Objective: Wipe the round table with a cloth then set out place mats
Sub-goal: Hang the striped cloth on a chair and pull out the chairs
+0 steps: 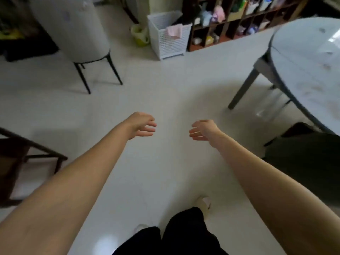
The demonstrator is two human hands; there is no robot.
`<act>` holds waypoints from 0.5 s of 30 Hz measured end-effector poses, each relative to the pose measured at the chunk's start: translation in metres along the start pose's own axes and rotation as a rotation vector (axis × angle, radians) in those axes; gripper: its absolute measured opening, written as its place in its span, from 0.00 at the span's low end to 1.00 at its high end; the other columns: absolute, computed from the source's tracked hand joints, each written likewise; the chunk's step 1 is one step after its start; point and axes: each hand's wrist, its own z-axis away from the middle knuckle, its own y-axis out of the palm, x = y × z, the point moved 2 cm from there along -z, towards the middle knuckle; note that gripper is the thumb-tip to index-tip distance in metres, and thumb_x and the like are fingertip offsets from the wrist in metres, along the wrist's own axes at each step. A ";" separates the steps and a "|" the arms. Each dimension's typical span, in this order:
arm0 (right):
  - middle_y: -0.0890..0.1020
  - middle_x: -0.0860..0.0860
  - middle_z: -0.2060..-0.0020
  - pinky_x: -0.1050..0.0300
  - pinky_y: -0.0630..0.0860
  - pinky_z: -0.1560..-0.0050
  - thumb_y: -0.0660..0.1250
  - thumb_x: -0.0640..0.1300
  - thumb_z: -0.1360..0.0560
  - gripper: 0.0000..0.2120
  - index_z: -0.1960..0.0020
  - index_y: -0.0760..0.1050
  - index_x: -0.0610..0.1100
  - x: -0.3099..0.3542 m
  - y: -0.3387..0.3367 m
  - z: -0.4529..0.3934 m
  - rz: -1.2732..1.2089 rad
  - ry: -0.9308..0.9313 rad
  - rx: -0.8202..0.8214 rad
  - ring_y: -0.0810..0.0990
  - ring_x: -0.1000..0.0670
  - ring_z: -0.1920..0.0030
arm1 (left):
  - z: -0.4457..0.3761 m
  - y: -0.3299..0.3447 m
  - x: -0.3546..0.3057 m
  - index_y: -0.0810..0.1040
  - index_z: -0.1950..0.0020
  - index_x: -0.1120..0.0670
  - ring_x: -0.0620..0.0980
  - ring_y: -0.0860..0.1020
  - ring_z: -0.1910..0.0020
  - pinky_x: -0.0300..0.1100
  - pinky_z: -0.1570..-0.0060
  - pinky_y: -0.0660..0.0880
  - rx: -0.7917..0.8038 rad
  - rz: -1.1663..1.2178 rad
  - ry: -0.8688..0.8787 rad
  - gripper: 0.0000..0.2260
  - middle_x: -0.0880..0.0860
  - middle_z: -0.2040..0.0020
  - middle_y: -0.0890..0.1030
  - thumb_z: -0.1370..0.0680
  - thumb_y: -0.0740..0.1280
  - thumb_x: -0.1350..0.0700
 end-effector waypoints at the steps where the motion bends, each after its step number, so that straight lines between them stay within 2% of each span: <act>1: 0.79 0.40 0.62 0.55 0.78 0.63 0.61 0.36 0.21 0.08 0.43 0.72 0.35 0.010 0.063 0.008 0.044 -0.023 0.098 0.78 0.45 0.66 | 0.021 -0.059 0.023 0.73 0.44 0.58 0.57 0.80 0.49 0.49 0.49 0.79 -0.084 0.073 0.004 0.06 0.57 0.48 0.79 0.20 0.63 0.59; 3: 0.77 0.40 0.64 0.54 0.77 0.61 0.60 0.35 0.21 0.06 0.45 0.71 0.36 0.021 0.131 0.024 0.079 -0.054 0.195 0.77 0.44 0.66 | 0.043 -0.123 0.047 0.73 0.44 0.59 0.55 0.80 0.53 0.47 0.52 0.80 -0.208 0.189 0.010 0.06 0.57 0.51 0.79 0.20 0.63 0.59; 5: 0.77 0.40 0.64 0.54 0.76 0.60 0.60 0.35 0.21 0.05 0.46 0.72 0.36 0.027 0.230 0.050 0.171 -0.063 0.333 0.77 0.43 0.65 | 0.084 -0.209 0.090 0.73 0.45 0.59 0.53 0.80 0.58 0.45 0.55 0.79 -0.390 0.353 -0.004 0.05 0.56 0.53 0.80 0.20 0.62 0.60; 8: 0.77 0.41 0.63 0.55 0.75 0.60 0.59 0.34 0.22 0.05 0.48 0.73 0.36 0.033 0.340 0.085 0.296 -0.058 0.485 0.77 0.44 0.65 | 0.130 -0.295 0.144 0.73 0.50 0.58 0.51 0.78 0.61 0.44 0.55 0.78 -0.604 0.574 -0.040 0.03 0.55 0.56 0.78 0.20 0.60 0.61; 11: 0.78 0.41 0.62 0.56 0.76 0.61 0.60 0.35 0.22 0.06 0.48 0.74 0.36 0.042 0.425 0.099 0.442 -0.106 0.544 0.77 0.45 0.64 | 0.161 -0.356 0.192 0.72 0.41 0.61 0.54 0.78 0.54 0.48 0.48 0.77 -0.785 0.836 -0.070 0.08 0.58 0.49 0.79 0.19 0.58 0.61; 13: 0.78 0.42 0.63 0.57 0.75 0.61 0.61 0.36 0.22 0.04 0.50 0.74 0.37 0.048 0.468 0.098 0.507 -0.145 0.561 0.77 0.46 0.64 | 0.173 -0.385 0.218 0.70 0.36 0.62 0.56 0.78 0.53 0.48 0.48 0.77 -0.857 0.967 -0.102 0.12 0.60 0.44 0.78 0.19 0.59 0.61; 15: 0.77 0.43 0.64 0.58 0.74 0.62 0.62 0.37 0.23 0.02 0.52 0.73 0.39 0.051 0.535 0.097 0.584 -0.163 0.598 0.75 0.47 0.65 | 0.188 -0.429 0.246 0.68 0.32 0.62 0.56 0.77 0.53 0.48 0.48 0.76 -0.934 1.095 -0.139 0.16 0.60 0.43 0.77 0.19 0.61 0.60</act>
